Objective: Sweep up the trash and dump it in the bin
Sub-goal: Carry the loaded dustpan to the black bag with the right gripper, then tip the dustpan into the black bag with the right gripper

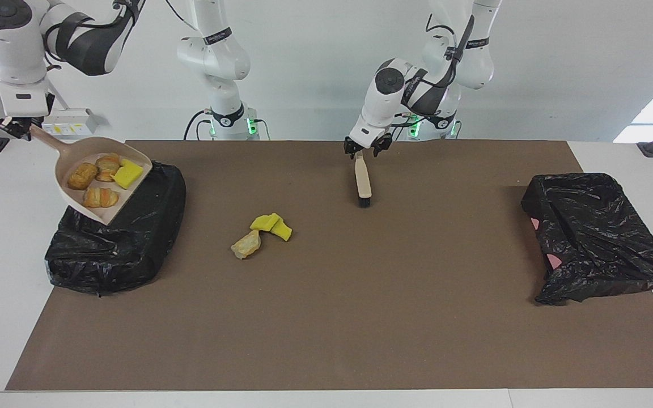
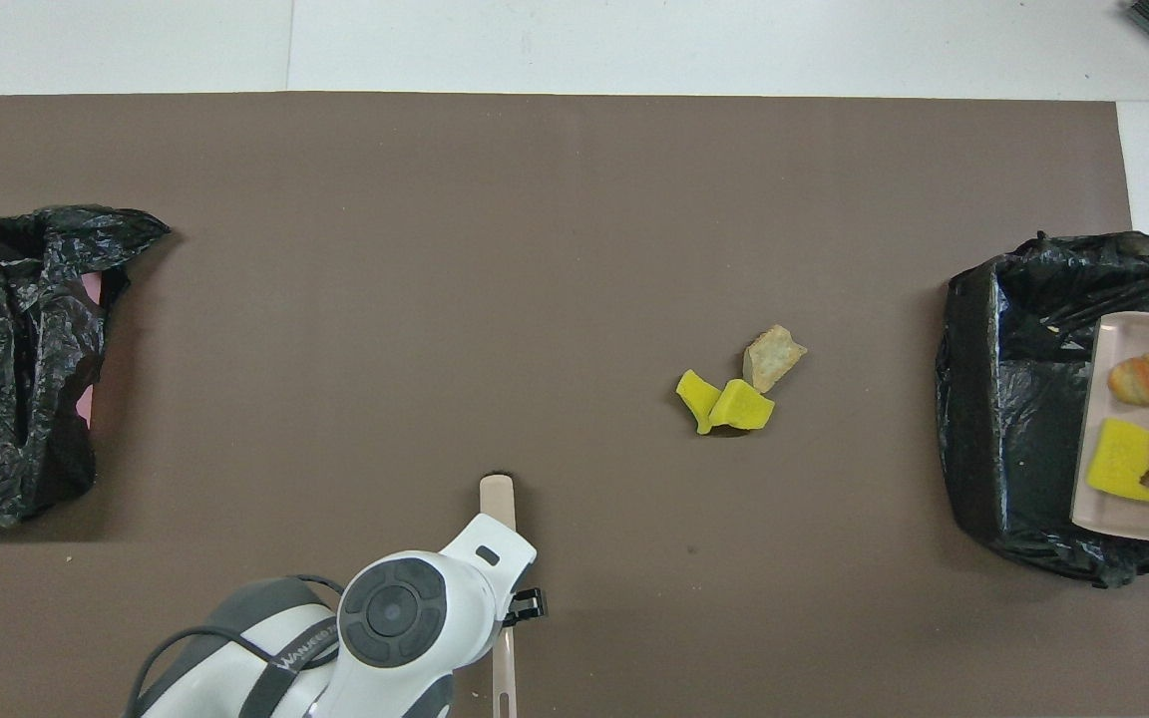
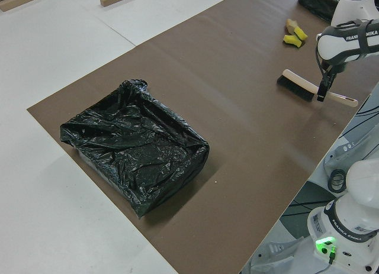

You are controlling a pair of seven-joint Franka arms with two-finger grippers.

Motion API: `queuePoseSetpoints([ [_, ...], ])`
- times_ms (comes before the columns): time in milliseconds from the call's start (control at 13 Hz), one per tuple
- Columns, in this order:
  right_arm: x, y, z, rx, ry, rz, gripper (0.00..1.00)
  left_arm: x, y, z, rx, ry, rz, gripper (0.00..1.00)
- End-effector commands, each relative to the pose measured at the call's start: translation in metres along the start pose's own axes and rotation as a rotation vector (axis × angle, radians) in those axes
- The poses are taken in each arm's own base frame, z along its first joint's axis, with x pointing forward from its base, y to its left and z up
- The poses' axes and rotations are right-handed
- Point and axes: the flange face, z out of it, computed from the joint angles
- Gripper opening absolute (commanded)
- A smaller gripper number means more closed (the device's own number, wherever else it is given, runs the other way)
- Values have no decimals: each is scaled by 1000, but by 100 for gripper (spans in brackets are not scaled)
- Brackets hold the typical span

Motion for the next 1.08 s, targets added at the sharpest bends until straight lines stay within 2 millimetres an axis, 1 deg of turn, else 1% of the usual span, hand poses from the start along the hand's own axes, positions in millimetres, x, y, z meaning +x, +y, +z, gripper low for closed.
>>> queuePoseSetpoints([
  [0,18,8,-3,-57,-75,-108,0,49,-12,-31,-35,15,-75,100],
  [77,25,9,-7,-61,-83,-125,0,65,-19,-44,-41,27,-75,100],
  [154,28,9,-9,-64,-88,-131,0,77,-26,-59,-36,48,-39,100],
  [231,28,10,-10,-68,-119,-146,0,96,-39,-76,-37,64,-24,100],
  [385,36,13,-19,-88,-191,-197,0,129,-74,-110,-56,85,49,100],
  [462,37,11,-19,-89,-219,-214,0,144,-91,-134,-63,94,86,100],
  [617,41,12,-25,-100,-269,-243,0,172,-128,-170,-65,117,132,100],
  [694,40,11,-25,-96,-273,-242,0,190,-149,-194,-74,136,131,100],
  [771,37,10,-28,-84,-276,-234,0,204,-164,-213,-74,132,135,100],
  [925,22,-2,-48,-85,-288,-195,0,227,-194,-246,-73,132,160,100],
  [1002,22,-4,-59,-95,-292,-190,0,236,-210,-262,-73,134,154,100],
])
